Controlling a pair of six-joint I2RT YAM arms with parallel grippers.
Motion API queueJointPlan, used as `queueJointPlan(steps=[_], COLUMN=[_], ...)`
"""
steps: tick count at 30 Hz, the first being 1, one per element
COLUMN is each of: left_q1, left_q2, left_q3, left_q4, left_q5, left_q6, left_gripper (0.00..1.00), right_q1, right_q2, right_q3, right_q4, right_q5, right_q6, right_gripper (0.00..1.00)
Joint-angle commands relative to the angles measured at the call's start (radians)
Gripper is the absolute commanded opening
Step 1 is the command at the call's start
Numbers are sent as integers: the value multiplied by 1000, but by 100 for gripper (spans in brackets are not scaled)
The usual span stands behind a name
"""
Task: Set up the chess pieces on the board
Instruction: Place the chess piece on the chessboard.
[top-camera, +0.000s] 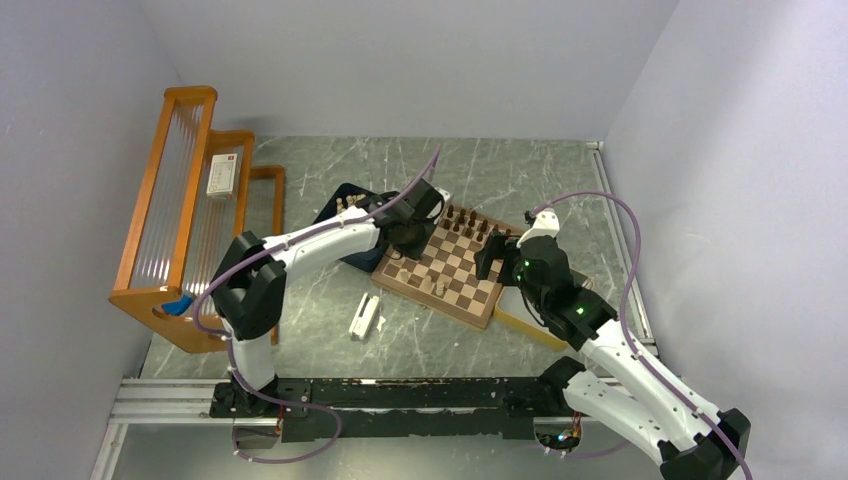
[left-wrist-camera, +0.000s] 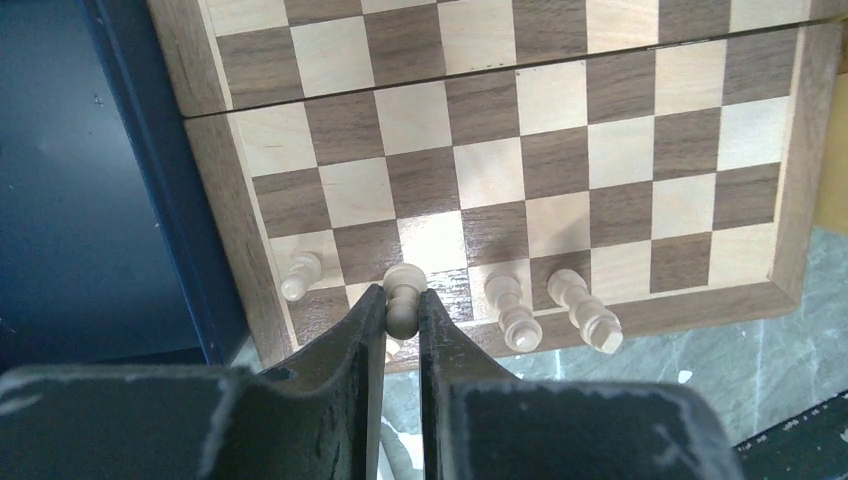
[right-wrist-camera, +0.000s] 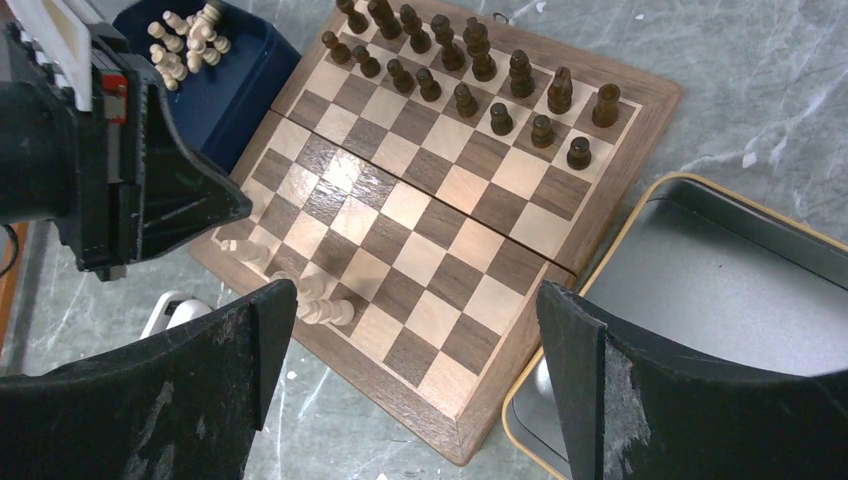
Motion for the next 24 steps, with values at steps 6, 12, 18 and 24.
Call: queueJointPlan(steps=[6,12,18,24], left_q1=[-19,-20,-19,-20], left_q2=[43,64,83,90], left_q3=[-27,-37,-33,-31], left_q4=[40,45,38,37], left_q5=[-81,-77,-87,-94], left_q6=[-24,-25,-23,-22], left_gripper=[18,18,18,19], right_q1=[4,5,4,4], right_q2=[1,-8,-5,-10], right_q3=[12,10,4,3], right_q4=[8,6,8,8], right_q5=[8,17,12,16], right_q6=[4,0,4,0], right_gripper=[95,95,95,95])
